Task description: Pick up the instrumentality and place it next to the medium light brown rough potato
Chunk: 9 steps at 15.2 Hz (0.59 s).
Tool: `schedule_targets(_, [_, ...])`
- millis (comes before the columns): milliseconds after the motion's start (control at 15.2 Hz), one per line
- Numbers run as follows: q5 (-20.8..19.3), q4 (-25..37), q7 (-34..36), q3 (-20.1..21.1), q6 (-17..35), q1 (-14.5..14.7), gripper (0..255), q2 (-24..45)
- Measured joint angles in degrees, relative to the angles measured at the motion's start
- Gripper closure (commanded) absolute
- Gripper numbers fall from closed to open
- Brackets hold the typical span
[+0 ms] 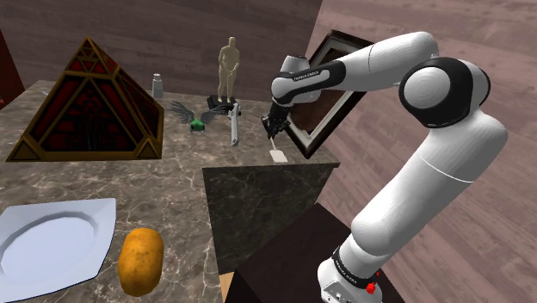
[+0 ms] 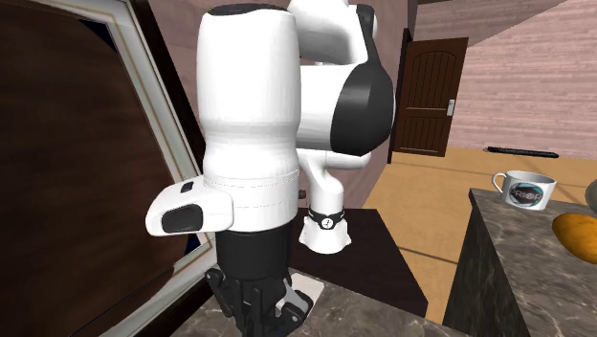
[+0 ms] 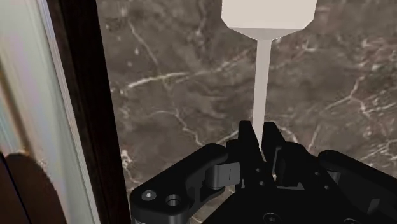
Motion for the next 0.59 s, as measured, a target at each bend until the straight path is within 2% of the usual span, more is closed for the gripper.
schedule_targets(594, [0.06, 3.99, 0.04, 0.09, -6.73, 0.09, 255, -2.75])
